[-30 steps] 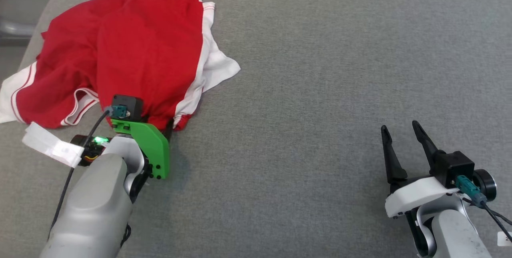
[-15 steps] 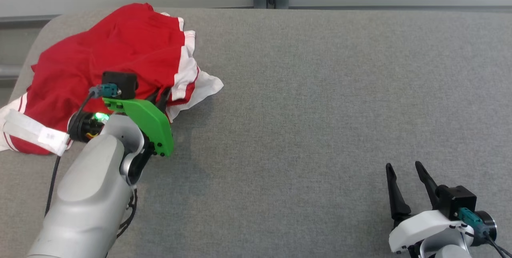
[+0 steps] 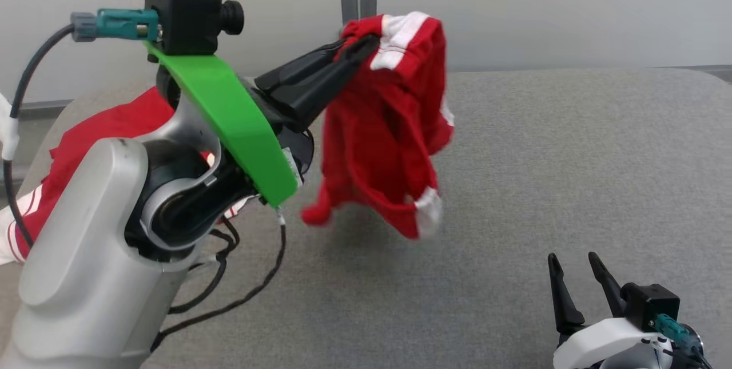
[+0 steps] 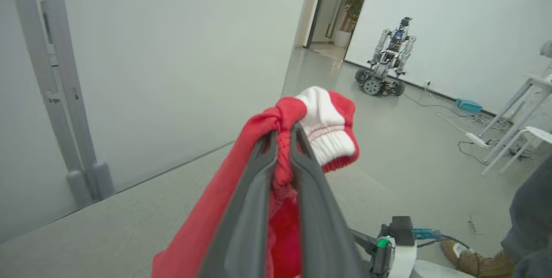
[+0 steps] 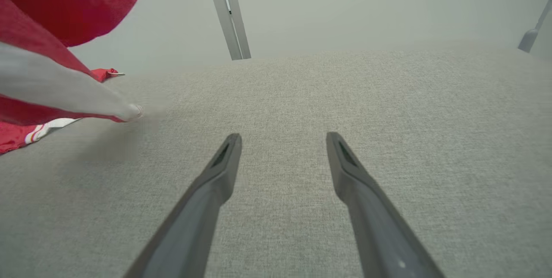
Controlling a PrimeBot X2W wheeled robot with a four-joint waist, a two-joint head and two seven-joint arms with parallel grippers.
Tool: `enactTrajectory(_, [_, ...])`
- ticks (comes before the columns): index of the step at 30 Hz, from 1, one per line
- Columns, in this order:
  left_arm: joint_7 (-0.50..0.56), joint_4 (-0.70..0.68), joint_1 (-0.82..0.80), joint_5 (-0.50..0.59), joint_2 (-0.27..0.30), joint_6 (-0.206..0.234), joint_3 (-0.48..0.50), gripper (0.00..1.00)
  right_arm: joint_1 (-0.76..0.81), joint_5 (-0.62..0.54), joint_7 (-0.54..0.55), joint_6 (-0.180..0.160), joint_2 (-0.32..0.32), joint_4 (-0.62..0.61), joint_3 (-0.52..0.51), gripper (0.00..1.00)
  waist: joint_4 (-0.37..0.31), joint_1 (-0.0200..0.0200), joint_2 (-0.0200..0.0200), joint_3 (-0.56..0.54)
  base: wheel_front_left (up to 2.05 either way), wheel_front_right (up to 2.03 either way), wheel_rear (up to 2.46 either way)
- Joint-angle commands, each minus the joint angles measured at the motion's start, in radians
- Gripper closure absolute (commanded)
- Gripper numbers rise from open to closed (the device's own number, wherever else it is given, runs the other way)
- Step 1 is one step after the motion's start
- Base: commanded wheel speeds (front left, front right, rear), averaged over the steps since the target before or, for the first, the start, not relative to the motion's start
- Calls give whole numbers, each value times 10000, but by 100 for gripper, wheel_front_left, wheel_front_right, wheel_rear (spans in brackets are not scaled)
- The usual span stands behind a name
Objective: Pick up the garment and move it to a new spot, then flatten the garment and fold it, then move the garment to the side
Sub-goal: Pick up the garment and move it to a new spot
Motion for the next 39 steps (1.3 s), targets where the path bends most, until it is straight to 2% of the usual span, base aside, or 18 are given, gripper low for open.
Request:
enactTrajectory(1, [226,-479,241,-499,-119,226,76,100,104,106,-31,-3,-19,26,-8,0,-600,0,-1,-82,0,0,0])
enactTrajectory(6, [808,-2145,931,-2080,-690,1019,-56,100,31,371,-31,-3,-15,33,-31,0,-1300,0,-1,129,0,0,0])
enactTrajectory(9, [821,-2462,1464,-2397,-791,1339,-181,100,-219,486,-31,-3,-16,-48,-52,0,-1783,0,-1,480,0,0,0])
enactTrajectory(12, [546,-2032,1919,-2153,-792,1273,-314,100,-448,572,-31,-3,-17,-108,-108,0,-2304,0,-1,873,0,0,0])
enactTrajectory(17, [151,-1035,2047,-1891,-1003,756,-497,100,-731,662,-31,-3,-14,-173,-236,0,-3088,0,-1,1384,0,0,0])
enactTrajectory(22, [-531,305,1527,-1801,-1368,342,-78,100,-857,782,-31,-3,-11,-192,-258,0,-3750,0,-1,1757,0,0,0])
enactTrajectory(29, [-1158,1978,374,-1556,-1842,150,277,100,-949,842,-31,-3,-10,-186,-221,0,-4293,0,-1,1837,0,0,0])
enactTrajectory(36, [-1869,4434,323,-852,-1617,14,239,100,-932,848,-31,-3,-13,-195,-94,0,-4580,0,-1,1785,0,0,0])
enactTrajectory(37, [-1995,4748,432,-780,-1625,-12,217,93,-911,848,-31,-3,-13,-211,-111,0,-4568,0,-1,1797,0,0,0])
enactTrajectory(38, [-2246,5149,534,-613,-1605,-36,217,52,-870,825,-31,-3,-10,-212,-119,0,-4534,0,-1,1814,0,0,0])
enactTrajectory(39, [-2496,5442,549,-434,-1570,-41,202,0,-836,784,-31,-3,-10,-202,-114,0,-4490,0,-1,1828,0,0,0])
